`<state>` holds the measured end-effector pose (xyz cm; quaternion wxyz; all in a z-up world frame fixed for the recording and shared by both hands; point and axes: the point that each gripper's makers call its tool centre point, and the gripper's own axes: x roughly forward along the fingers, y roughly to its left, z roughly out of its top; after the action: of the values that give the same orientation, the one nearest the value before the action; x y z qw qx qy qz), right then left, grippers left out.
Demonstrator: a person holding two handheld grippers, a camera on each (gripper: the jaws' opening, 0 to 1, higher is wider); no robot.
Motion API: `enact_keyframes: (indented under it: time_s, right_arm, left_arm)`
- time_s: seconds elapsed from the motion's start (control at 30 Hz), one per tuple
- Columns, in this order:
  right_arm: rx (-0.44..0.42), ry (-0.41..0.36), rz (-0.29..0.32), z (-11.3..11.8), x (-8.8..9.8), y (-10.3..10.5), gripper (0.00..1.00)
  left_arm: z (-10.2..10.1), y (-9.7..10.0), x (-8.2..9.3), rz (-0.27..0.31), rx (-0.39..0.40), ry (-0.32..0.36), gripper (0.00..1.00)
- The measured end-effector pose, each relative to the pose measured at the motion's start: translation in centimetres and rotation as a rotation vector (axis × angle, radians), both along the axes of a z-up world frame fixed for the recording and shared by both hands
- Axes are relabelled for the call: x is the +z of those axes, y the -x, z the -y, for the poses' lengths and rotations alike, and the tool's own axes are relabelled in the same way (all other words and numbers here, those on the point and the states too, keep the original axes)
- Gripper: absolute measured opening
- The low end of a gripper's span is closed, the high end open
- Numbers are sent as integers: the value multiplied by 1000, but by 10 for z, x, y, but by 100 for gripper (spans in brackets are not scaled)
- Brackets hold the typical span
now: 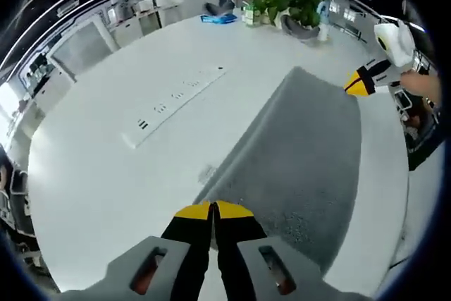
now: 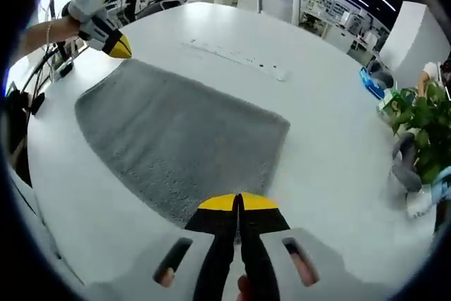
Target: Fold the towel on the table until its edges align and the towel forms a compact rectangular stack.
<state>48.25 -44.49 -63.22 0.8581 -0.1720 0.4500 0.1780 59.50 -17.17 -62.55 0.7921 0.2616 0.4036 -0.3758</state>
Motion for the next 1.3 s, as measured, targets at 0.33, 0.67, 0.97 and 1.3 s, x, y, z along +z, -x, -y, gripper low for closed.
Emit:
enact_keyframes:
  time_s: [0.33,0.67,0.97,1.3]
  right_arm:
    - [-2,55,-79,1,-17,10,0]
    - [3,41,-188,0,-30,11,0]
    - [-14,-80,-211,2,-30,11,0]
    - [-4,-58,-220,-1,-31,9,0]
  left_arm:
    - [-3,1,-19,-22,-25,-78,1]
    - [-6,1,-28,-52,-3,-34,1]
    - [-5,3,-27,-66,55,47,1]
    - [-10,21,-28,-48,76,48,1]
